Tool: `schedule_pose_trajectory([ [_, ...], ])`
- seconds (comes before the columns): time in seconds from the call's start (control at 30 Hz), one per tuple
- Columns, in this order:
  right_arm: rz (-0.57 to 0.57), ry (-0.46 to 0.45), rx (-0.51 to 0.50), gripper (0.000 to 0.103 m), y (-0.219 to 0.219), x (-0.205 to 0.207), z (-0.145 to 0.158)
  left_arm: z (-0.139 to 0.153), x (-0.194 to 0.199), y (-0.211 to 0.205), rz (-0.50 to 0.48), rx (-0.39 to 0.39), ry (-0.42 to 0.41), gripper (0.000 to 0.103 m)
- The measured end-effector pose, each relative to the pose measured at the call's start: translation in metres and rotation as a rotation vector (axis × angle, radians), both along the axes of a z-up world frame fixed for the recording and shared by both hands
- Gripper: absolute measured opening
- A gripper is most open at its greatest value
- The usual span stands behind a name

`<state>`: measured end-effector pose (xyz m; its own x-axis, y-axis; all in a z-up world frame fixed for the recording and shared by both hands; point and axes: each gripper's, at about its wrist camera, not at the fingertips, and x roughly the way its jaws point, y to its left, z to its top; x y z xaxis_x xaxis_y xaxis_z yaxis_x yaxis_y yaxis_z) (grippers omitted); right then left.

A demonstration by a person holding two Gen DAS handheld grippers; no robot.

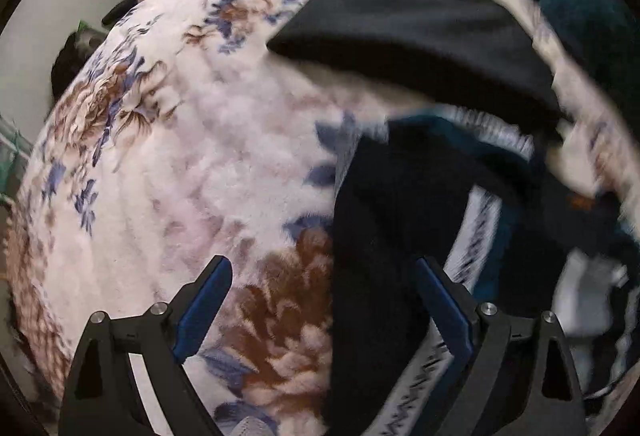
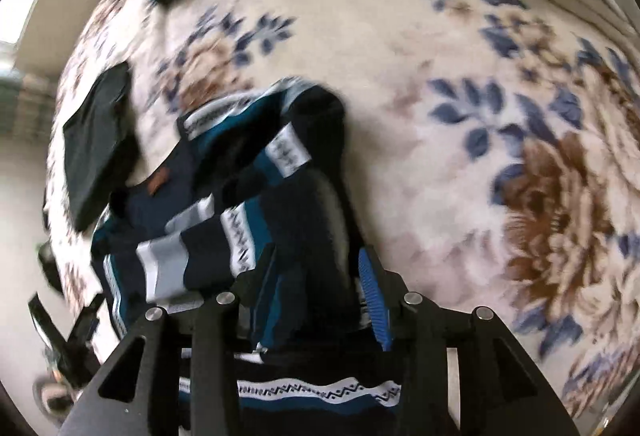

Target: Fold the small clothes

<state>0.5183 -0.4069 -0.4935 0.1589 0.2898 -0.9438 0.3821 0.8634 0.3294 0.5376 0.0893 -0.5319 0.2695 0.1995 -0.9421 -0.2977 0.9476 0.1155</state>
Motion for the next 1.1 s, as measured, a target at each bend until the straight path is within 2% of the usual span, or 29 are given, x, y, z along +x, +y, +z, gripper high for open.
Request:
schedule_pose_trajectory([
  [0.07,0.051,0.028,-0.014,0.044,0.009,0.0,-0.018,-0.025,0.001,0.004,0.011,-0.027,0.057,0.097],
  [0.13,0.067,0.143,-0.108,0.044,0.01,-0.001,-0.051,-0.028,0.001,0.015,0.048,-0.086,0.04,0.101],
  [0.2,0.042,0.17,-0.071,0.044,0.005,-0.002,-0.064,-0.02,0.002,0.018,0.061,-0.101,0.042,0.101],
  [0.27,0.028,0.162,-0.053,0.047,0.001,0.0,-0.057,-0.002,-0.003,0.013,0.046,-0.085,0.008,0.1],
  [0.33,0.023,0.123,-0.015,0.052,-0.003,-0.003,-0.039,0.025,-0.015,-0.007,-0.017,-0.055,-0.036,0.1],
  [0.37,0.02,0.11,0.004,0.062,-0.006,-0.006,-0.031,0.033,-0.021,-0.017,-0.046,-0.039,-0.042,0.101],
  [0.4,0.017,0.101,0.027,0.069,-0.008,-0.011,-0.023,0.043,-0.031,-0.033,-0.091,-0.024,-0.046,0.101],
  [0.47,0.01,0.095,0.064,0.078,-0.014,-0.024,-0.004,0.059,-0.052,-0.07,-0.171,-0.023,-0.037,0.101],
  [0.6,0.032,0.12,0.125,0.1,-0.024,-0.061,0.043,0.088,-0.109,-0.163,-0.301,-0.081,-0.013,0.101],
  [0.7,0.084,0.095,0.156,0.101,-0.048,-0.08,0.072,0.095,-0.15,-0.237,-0.392,-0.083,0.006,0.101],
  [0.83,0.146,0.079,0.193,0.101,-0.094,-0.094,0.086,0.086,-0.201,-0.32,-0.466,-0.046,0.063,0.101],
  [1.03,0.24,0.068,0.164,0.101,-0.178,-0.111,0.104,0.045,-0.258,-0.419,-0.511,-0.053,0.187,0.101],
  [1.1,0.245,0.071,0.146,0.101,-0.199,-0.114,0.101,0.024,-0.272,-0.445,-0.546,-0.014,0.212,0.101],
])
